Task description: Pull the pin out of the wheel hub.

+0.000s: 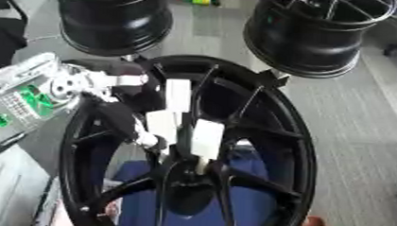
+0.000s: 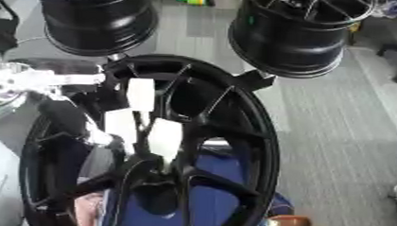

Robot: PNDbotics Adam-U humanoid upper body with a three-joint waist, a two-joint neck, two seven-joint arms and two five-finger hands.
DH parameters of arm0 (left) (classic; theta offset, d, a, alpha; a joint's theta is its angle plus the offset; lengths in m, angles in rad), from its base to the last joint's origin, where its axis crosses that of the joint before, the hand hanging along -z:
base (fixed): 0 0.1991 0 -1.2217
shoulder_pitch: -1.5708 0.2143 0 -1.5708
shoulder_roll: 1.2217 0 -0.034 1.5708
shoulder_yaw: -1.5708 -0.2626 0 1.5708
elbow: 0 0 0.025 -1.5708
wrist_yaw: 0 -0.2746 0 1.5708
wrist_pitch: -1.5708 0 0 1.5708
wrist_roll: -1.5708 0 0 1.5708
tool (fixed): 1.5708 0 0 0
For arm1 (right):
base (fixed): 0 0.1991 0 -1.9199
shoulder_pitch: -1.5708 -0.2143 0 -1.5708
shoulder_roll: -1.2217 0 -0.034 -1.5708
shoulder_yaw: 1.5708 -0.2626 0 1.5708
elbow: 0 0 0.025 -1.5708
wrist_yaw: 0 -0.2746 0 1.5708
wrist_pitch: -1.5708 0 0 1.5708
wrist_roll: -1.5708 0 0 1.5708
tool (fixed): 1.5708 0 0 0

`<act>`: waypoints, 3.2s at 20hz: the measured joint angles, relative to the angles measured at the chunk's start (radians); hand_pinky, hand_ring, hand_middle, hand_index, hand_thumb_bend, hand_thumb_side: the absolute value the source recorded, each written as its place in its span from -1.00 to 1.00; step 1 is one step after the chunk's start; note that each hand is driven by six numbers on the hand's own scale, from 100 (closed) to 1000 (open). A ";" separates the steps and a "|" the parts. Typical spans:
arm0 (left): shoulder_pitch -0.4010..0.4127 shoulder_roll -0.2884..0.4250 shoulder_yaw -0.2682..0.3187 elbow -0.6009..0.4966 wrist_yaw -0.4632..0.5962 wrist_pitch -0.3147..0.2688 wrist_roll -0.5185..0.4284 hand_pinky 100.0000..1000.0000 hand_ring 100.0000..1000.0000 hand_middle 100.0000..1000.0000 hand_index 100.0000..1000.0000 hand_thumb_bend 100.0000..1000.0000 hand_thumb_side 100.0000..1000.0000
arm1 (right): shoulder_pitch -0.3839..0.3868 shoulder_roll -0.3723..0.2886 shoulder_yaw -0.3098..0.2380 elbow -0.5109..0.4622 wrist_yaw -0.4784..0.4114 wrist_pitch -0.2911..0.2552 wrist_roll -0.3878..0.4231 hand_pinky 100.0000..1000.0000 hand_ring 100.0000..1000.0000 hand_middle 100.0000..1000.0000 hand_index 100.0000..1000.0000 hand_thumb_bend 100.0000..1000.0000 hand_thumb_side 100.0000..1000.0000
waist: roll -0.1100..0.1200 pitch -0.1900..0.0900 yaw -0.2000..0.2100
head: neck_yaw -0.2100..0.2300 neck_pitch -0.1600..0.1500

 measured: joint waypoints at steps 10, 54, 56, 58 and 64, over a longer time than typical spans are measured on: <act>0.002 -0.009 0.004 -0.014 0.042 0.047 0.047 0.08 -0.06 -0.29 -0.01 -1.00 -1.00 | 0.021 0.007 -0.005 0.000 -0.011 0.017 -0.030 0.76 0.48 0.42 0.69 -1.00 -0.96 | -0.004 0.000 0.001 | 0.000 -0.005; 0.232 0.212 0.795 0.158 0.120 -0.296 0.523 0.24 0.10 0.00 0.29 -0.63 -0.12 | 0.040 -0.004 -0.060 0.000 -0.017 -0.007 -0.046 0.75 0.48 0.43 0.69 -1.00 -1.00 | -0.019 -0.001 0.030 | -0.045 -0.022; 0.220 0.205 0.794 0.151 0.162 -0.300 0.610 0.20 0.04 -0.06 0.23 -0.64 -0.19 | 0.033 -0.004 -0.060 0.000 -0.017 -0.009 -0.043 0.75 0.48 0.43 0.69 -1.00 -1.00 | -0.020 -0.004 0.030 | -0.044 -0.022; 0.203 0.193 0.790 0.142 0.201 -0.311 0.690 0.20 0.03 -0.08 0.22 -0.63 -0.22 | 0.028 -0.005 -0.060 0.000 -0.017 -0.011 -0.038 0.75 0.48 0.43 0.69 -1.00 -1.00 | -0.022 -0.007 0.029 | -0.043 -0.022; 0.149 0.143 0.768 0.123 0.291 -0.355 0.817 0.18 0.01 -0.09 0.20 -0.64 -0.21 | 0.008 -0.006 -0.060 0.000 -0.015 -0.022 -0.022 0.75 0.48 0.43 0.69 -1.00 -1.00 | -0.022 -0.013 0.027 | -0.042 -0.022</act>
